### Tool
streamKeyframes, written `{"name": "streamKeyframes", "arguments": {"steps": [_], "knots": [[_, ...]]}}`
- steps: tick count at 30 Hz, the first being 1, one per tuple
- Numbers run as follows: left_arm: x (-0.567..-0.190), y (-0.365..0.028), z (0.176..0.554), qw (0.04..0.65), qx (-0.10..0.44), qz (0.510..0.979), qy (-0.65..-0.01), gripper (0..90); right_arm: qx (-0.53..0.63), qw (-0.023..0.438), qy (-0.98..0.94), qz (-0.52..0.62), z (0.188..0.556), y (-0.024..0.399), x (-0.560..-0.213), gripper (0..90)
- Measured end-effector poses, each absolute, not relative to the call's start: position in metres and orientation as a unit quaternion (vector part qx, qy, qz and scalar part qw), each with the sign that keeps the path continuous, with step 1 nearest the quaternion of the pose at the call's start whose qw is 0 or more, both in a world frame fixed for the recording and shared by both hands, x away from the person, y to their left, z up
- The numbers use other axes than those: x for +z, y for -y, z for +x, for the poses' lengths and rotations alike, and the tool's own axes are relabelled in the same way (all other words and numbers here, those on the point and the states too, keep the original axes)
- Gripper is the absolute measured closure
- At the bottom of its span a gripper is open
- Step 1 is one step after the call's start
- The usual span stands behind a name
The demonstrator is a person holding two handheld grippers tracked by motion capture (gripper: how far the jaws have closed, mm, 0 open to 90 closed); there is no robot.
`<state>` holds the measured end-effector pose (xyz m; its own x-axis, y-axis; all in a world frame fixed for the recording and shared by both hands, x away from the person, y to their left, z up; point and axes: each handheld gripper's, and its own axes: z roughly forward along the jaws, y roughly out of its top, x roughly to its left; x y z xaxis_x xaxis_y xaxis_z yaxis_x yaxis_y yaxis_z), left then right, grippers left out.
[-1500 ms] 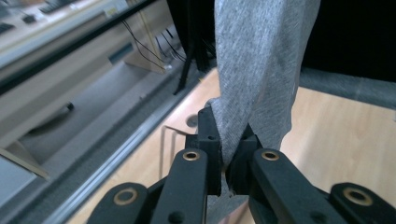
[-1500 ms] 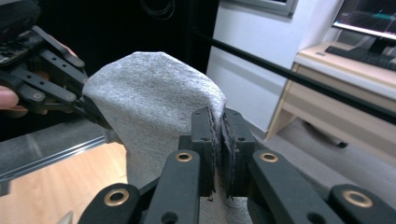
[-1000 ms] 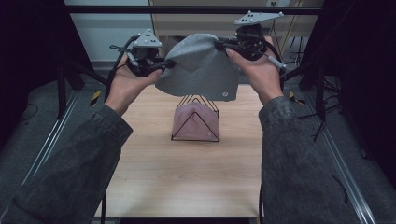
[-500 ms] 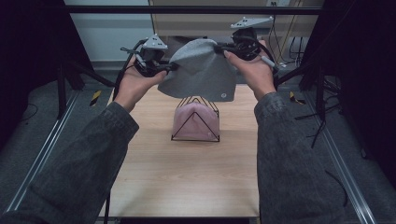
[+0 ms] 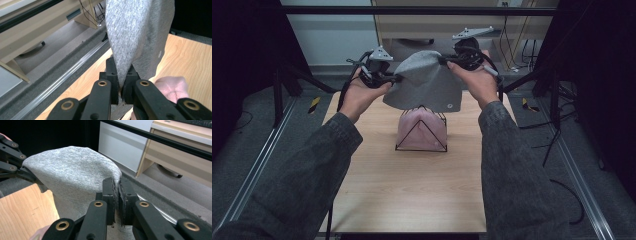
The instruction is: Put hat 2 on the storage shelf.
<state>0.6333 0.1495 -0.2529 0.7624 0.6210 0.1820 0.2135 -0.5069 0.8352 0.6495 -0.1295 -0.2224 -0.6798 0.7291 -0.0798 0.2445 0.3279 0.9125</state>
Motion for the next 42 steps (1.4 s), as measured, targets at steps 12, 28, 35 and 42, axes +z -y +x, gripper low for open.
{"name": "streamKeyframes", "arguments": {"steps": [12,28,35,42], "knots": [[-0.274,-0.151,0.632,0.420,0.223,0.842,-0.255,86.3,0.479,0.234,-0.785,0.316,0.642,0.130,-0.246,84.8],[-0.307,-0.151,0.628,0.410,0.200,0.850,-0.265,86.3,0.460,0.207,-0.799,0.326,0.637,0.129,-0.287,84.8],[-0.321,-0.152,0.629,0.404,0.192,0.853,-0.268,86.3,0.456,0.199,-0.802,0.330,0.637,0.128,-0.298,84.8],[-0.332,-0.153,0.630,0.404,0.184,0.854,-0.271,86.3,0.451,0.193,-0.806,0.332,0.638,0.128,-0.307,84.8]]}}
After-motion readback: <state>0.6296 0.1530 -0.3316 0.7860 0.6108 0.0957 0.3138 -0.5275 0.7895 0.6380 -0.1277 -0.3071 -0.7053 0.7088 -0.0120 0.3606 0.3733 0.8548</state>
